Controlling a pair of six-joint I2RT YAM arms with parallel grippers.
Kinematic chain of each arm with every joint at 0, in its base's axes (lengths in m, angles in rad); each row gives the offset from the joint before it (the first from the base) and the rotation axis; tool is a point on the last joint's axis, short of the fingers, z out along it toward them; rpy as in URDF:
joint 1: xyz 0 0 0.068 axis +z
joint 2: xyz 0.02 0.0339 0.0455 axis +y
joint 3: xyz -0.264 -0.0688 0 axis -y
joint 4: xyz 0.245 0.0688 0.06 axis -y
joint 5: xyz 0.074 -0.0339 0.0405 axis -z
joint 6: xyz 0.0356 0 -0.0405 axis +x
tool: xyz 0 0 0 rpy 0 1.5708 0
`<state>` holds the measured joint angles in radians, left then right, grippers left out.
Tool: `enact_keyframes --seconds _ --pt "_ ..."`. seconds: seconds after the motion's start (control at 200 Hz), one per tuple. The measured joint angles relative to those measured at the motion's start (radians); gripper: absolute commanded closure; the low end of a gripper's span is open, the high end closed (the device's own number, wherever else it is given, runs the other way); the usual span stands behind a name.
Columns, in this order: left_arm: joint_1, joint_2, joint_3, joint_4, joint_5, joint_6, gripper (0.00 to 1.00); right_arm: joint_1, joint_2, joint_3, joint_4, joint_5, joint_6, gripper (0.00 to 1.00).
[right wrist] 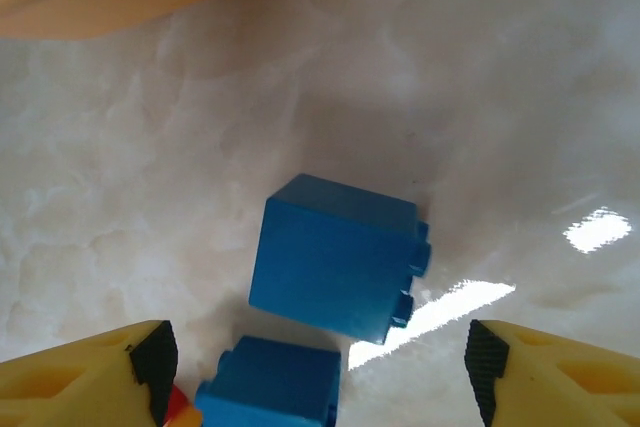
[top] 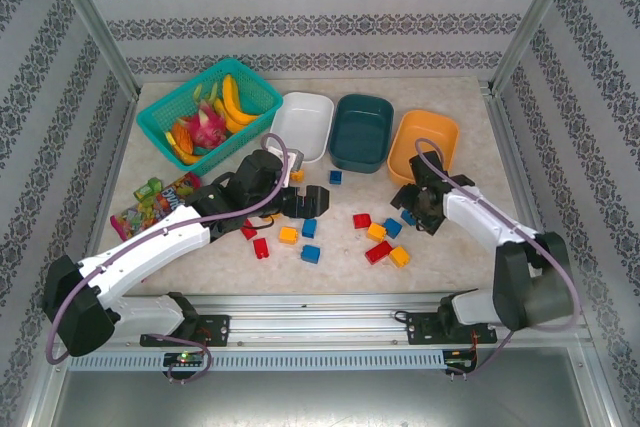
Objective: Sort the legos into containers by color
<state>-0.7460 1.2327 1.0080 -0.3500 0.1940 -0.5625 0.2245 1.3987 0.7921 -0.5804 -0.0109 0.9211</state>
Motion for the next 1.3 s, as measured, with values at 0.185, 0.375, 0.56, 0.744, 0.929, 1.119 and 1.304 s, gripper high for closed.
enact_keyframes --seconds 0.185,0.375,0.56,0.744,0.929,1.119,1.304 --pt "-0.001 0.0 0.0 0.0 -0.004 0.0 0.0 -0.007 0.074 0.003 0.018 -0.005 0.02 0.31" --pt "-0.001 0.001 0.0 0.0 -0.007 0.0 0.01 -0.027 0.143 0.044 0.037 -0.002 0.014 0.37" --pt "-0.001 0.001 0.0 0.0 -0.007 0.0 0.0 -0.033 0.186 0.067 0.053 0.0 -0.01 0.55" --pt "-0.001 -0.001 0.0 0.0 -0.013 -0.003 0.01 -0.023 0.172 0.079 0.037 0.018 -0.031 0.64" --pt "-0.001 -0.006 0.058 -0.042 -0.059 -0.019 0.01 0.054 0.018 0.156 -0.072 0.068 -0.039 0.65" --pt "0.035 0.01 0.186 -0.092 -0.083 -0.034 0.01 -0.005 -0.061 0.346 -0.099 0.09 -0.097 0.64" --pt "0.122 0.101 0.282 -0.131 -0.086 -0.033 0.02 -0.136 0.222 0.573 -0.106 0.053 -0.183 0.65"
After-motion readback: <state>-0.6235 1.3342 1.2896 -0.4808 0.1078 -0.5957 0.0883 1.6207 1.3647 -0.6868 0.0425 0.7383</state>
